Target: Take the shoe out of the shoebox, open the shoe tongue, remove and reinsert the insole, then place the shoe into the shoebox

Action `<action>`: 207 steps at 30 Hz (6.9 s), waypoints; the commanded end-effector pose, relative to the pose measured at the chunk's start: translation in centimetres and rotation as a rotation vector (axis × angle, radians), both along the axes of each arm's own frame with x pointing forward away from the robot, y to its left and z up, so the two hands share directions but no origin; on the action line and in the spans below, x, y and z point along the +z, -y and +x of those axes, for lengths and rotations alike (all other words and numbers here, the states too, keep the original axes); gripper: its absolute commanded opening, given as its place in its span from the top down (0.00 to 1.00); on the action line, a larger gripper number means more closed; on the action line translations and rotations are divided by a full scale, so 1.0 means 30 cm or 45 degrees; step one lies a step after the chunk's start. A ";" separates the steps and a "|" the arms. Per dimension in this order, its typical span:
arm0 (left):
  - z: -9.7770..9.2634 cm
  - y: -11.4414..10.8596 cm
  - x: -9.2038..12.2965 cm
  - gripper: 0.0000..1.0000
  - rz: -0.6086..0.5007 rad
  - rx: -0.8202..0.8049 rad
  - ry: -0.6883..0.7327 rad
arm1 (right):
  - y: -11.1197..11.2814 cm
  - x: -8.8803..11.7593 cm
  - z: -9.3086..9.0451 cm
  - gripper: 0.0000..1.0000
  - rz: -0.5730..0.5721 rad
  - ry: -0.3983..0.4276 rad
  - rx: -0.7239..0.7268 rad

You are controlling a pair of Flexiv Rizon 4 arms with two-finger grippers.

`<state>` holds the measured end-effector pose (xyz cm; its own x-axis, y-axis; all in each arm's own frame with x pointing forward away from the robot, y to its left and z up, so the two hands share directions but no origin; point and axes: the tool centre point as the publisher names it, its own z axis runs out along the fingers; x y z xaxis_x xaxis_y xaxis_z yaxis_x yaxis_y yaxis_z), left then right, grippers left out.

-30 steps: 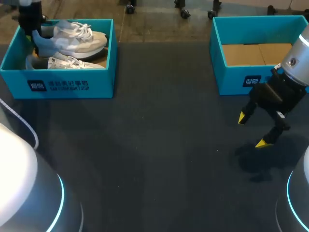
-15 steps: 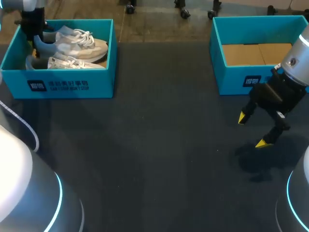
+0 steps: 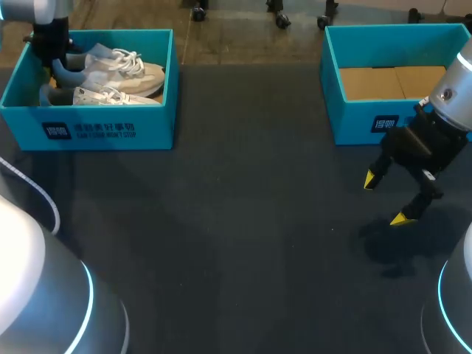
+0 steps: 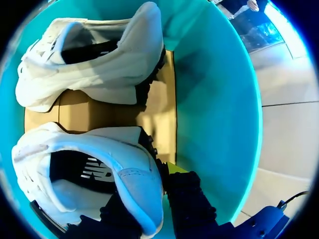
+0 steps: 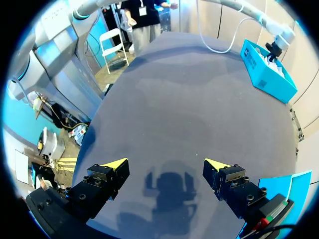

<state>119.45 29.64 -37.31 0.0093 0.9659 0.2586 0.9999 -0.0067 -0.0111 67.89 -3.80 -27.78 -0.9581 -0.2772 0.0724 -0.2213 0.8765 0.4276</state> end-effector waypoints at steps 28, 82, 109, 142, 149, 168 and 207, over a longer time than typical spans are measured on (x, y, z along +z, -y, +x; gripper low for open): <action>-0.023 0.035 0.110 0.00 -0.179 -0.030 -0.005 | -0.002 -0.002 0.000 0.00 -0.004 0.000 0.000; -0.468 0.075 0.289 0.00 -0.177 -0.017 -0.021 | -0.002 -0.002 0.000 0.00 -0.004 0.000 0.000; -0.426 0.062 0.096 0.00 -0.198 0.070 -0.082 | -0.002 -0.002 0.000 0.00 -0.004 0.000 0.000; -0.443 0.019 -0.029 0.29 -0.201 0.031 -0.101 | -0.002 -0.002 0.000 0.00 -0.004 0.000 0.000; -0.437 0.018 -0.040 1.00 -0.191 0.029 -0.109 | -0.002 -0.002 0.000 0.00 -0.004 0.000 0.000; -0.402 -0.018 -0.025 1.00 -0.181 0.085 -0.135 | -0.002 -0.002 0.000 0.00 -0.004 0.000 0.000; -0.406 0.040 0.221 1.00 -0.161 0.280 -0.051 | -0.002 -0.002 0.000 0.00 -0.004 0.000 0.000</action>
<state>107.78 28.76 -30.57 -0.1965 0.9707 0.1382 0.9745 0.2089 -0.0813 67.89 -3.79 -27.78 -0.9581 -0.2772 0.0724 -0.2213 0.8765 0.4276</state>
